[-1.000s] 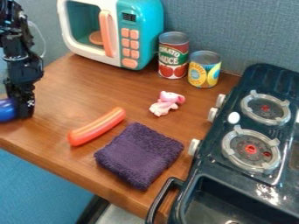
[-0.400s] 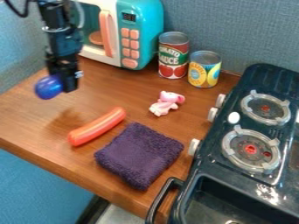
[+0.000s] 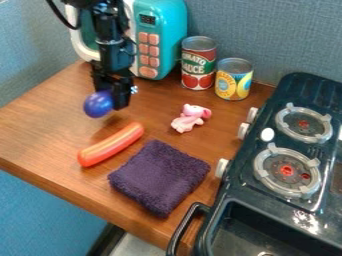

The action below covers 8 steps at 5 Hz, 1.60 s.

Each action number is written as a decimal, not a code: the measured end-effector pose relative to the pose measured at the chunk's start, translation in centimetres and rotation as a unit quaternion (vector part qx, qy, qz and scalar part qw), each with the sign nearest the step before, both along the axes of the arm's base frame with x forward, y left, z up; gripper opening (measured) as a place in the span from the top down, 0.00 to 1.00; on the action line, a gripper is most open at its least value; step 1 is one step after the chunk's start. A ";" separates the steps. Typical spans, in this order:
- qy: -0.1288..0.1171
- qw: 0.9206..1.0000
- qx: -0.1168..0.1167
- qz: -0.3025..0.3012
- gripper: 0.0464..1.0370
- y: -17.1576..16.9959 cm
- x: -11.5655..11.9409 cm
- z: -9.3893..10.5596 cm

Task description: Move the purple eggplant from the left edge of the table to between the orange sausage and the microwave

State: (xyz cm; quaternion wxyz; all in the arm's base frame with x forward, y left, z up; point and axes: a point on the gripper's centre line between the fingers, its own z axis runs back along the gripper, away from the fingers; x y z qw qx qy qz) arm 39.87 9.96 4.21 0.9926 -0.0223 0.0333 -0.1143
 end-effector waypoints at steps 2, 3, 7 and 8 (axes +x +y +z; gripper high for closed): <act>0.016 1.000 0.008 0.004 0.34 -1.9 1.7 -1.3; 0.021 1.000 0.018 0.010 0.34 -2.1 1.7 -2.1; 0.013 0.998 -0.040 0.041 0.05 -2.7 2.3 -1.7; 0.010 0.998 -0.041 0.045 0.04 -2.5 2.5 -1.4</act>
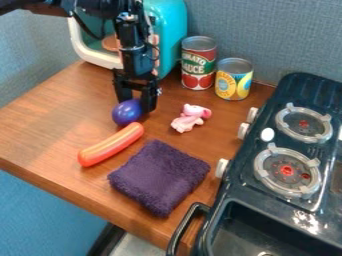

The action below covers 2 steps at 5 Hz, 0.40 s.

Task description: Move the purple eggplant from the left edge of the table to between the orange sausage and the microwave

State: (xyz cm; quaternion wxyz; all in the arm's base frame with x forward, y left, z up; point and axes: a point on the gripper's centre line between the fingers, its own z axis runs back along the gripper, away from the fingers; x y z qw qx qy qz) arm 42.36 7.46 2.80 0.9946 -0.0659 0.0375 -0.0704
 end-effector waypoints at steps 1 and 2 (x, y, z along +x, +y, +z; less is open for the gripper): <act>0.001 1.000 -0.001 0.001 0.04 0.0 0.0 0.0; 0.001 1.000 -0.022 0.006 0.04 0.0 -0.1 0.1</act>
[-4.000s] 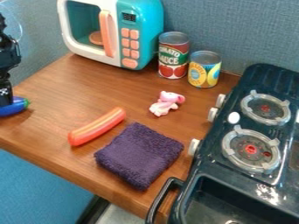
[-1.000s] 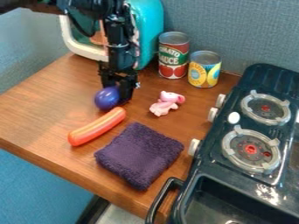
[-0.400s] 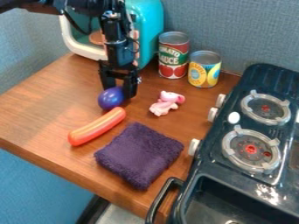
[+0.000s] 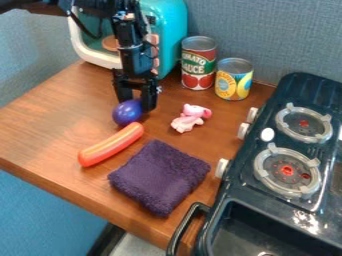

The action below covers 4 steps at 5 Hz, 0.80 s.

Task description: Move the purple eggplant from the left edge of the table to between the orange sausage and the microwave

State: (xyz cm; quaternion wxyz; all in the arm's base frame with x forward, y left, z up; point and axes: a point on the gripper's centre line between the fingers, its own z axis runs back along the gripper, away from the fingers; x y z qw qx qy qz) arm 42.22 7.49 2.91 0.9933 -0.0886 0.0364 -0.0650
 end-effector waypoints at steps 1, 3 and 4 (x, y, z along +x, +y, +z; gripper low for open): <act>-0.005 1.000 -0.025 0.013 0.04 0.7 -0.2 0.2; -0.034 0.999 -0.019 0.018 0.04 0.7 -1.6 3.6; -0.048 0.999 -0.014 0.002 0.04 -0.4 -3.1 4.9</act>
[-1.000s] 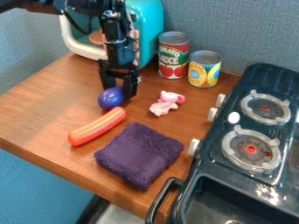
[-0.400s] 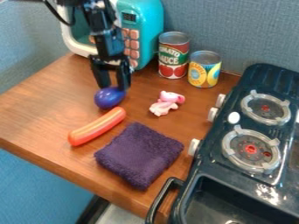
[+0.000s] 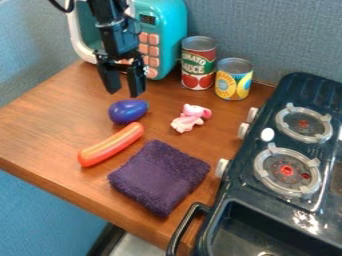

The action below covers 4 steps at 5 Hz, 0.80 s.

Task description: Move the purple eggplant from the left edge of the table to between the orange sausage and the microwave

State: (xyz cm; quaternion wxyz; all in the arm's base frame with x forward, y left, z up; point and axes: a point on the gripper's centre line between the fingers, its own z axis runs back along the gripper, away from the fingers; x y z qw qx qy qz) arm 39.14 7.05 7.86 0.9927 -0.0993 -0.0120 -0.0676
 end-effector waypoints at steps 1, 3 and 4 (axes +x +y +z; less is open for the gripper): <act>-0.015 0.999 0.014 -0.029 0.04 -2.1 -1.3 1.5; -0.022 0.997 0.058 -0.049 0.04 -5.8 -1.7 2.5; -0.003 0.995 0.094 -0.044 0.04 -7.8 -1.1 0.9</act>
